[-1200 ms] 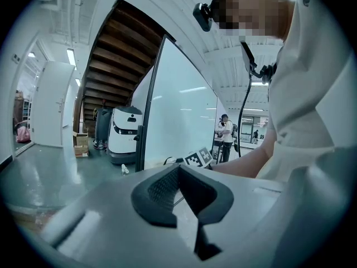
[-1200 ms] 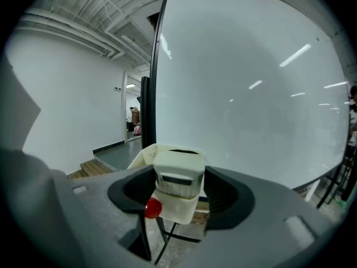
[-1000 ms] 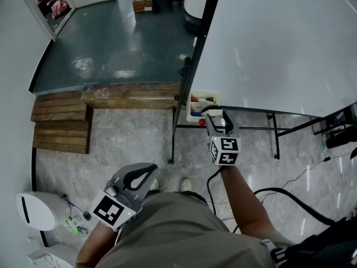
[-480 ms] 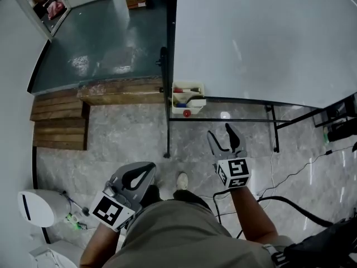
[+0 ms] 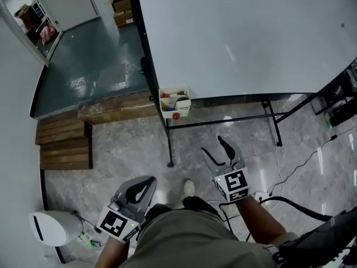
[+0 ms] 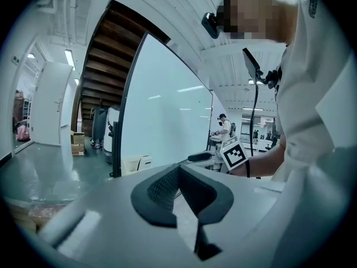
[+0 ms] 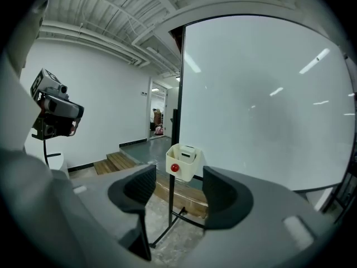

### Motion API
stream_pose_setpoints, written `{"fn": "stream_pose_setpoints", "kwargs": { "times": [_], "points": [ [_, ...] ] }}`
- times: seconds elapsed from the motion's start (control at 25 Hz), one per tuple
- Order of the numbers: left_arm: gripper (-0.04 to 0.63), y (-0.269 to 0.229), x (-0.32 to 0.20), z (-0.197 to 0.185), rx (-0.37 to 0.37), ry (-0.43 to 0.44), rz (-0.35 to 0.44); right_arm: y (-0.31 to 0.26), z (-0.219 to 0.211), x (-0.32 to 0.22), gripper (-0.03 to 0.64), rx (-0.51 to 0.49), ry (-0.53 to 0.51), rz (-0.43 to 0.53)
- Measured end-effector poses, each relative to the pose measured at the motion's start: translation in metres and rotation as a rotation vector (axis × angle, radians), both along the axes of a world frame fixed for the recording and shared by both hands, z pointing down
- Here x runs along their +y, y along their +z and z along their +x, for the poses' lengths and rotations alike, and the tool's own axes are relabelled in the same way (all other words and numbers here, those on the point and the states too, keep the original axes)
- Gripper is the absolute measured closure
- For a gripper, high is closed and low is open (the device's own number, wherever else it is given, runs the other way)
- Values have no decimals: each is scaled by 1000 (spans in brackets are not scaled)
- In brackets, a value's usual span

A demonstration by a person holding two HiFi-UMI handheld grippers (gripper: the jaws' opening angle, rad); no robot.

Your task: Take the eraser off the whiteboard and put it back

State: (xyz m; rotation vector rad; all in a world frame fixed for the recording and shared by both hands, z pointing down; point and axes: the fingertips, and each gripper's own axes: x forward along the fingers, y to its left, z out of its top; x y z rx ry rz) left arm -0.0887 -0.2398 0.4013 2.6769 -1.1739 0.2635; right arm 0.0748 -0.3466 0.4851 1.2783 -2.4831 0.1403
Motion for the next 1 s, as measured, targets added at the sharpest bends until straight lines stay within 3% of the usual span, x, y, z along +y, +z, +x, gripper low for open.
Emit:
{"fn": "stream_pose_setpoints", "kwargs": {
  "times": [0.36,0.64,0.76,1.0],
  "points": [
    [591,-23,76,-35,34,36,88,-35,-28,94,351,32,20,26],
    [591,-6,170,-80,58,57,55,-50,-69,201,351,54,0,25],
    [591,-2,201,-84,74,69,32,-57,-75,244,351,58,-2,17],
    [591,-15,232,-75,64,65,82,-73,-73,293,351,54,-69,23]
  ]
}}
